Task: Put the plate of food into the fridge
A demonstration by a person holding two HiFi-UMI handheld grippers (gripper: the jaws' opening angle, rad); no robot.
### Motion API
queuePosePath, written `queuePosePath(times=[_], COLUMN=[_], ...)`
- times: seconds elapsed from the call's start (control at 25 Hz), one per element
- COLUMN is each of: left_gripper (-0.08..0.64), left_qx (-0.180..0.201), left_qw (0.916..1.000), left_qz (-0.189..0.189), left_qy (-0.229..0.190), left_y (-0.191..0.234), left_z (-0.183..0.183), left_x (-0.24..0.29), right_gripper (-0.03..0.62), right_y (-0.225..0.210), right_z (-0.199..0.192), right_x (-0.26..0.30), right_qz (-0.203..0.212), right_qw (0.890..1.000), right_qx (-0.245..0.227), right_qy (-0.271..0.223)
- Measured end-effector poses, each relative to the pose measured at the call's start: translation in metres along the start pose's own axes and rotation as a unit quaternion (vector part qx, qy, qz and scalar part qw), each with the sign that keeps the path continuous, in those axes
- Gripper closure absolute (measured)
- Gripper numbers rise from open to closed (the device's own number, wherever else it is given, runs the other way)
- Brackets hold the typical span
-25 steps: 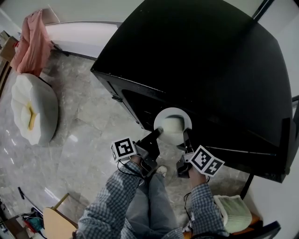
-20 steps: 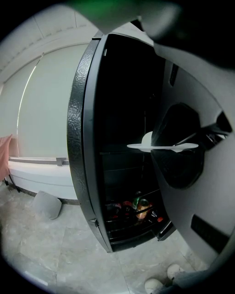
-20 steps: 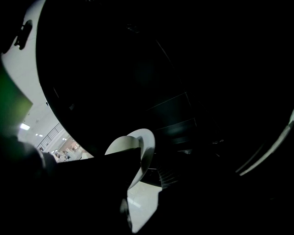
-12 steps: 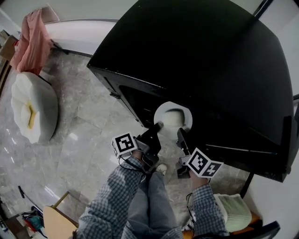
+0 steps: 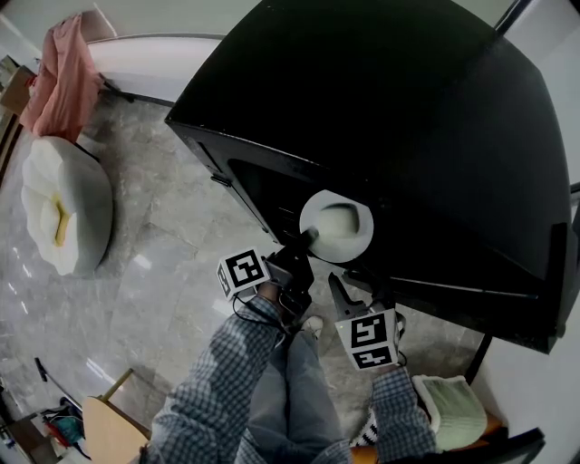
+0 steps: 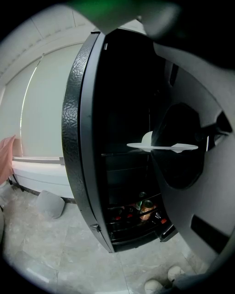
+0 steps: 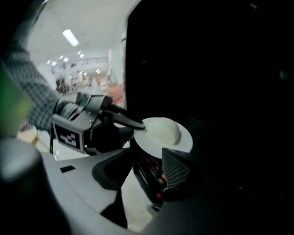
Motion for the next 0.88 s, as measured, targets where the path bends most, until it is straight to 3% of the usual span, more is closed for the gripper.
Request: queuePosePath(times=[0.04, 0.12, 0.28, 0.32, 0.36, 0.44, 0.52, 0.88], left_gripper=[0.538, 0.538, 0.538, 0.538, 0.538, 0.538, 0.538, 0.509], left_qx=[0.0, 0.001, 0.002, 0.003, 0.003, 0.001, 0.001, 0.053], left_qw=[1.0, 1.0, 1.0, 1.0, 1.0, 1.0, 1.0, 0.9985], left_qz=[0.001, 0.003, 0.004, 0.003, 0.003, 0.002, 0.001, 0.003], left_qy=[-0.001, -0.002, -0.003, -0.003, -0.003, -0.003, 0.0, 0.014], left_y=[0.0, 0.001, 0.0, 0.0, 0.0, 0.0, 0.0, -0.015], left_z=[0.0, -0.001, -0.001, -0.001, -0.001, 0.0, 0.001, 0.004], left_x=[0.0, 0.0, 0.001, 0.001, 0.001, 0.001, 0.002, 0.005], right_gripper=[0.393, 0.393, 0.396, 0.426, 0.52, 0.556, 0.56, 0.561], right_y=[0.005, 0.014, 0.026, 0.028, 0.03, 0.032, 0.032, 0.029], right_z=[0.003, 0.007, 0.008, 0.008, 0.007, 0.007, 0.007, 0.012], right_x=[0.003, 0.01, 0.023, 0.026, 0.027, 0.029, 0.03, 0.036], right_qz=[-0.004, -0.015, -0.033, -0.037, -0.042, -0.049, -0.055, -0.063], right_qw=[0.998, 0.984, 0.937, 0.926, 0.916, 0.902, 0.897, 0.903], right_qx=[-0.061, -0.176, -0.343, -0.372, -0.394, -0.424, -0.434, -0.418], right_qy=[0.008, 0.024, 0.05, 0.055, 0.058, 0.061, 0.065, 0.07])
Point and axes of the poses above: the fingertips, and each gripper's own axes: x forward along the fingers, y to its left, z out of its top, the point moved 8 cm from there along -x, backward along the fingers, and after that the axes turned 10 degrees about -x, right-handed, at the moved point
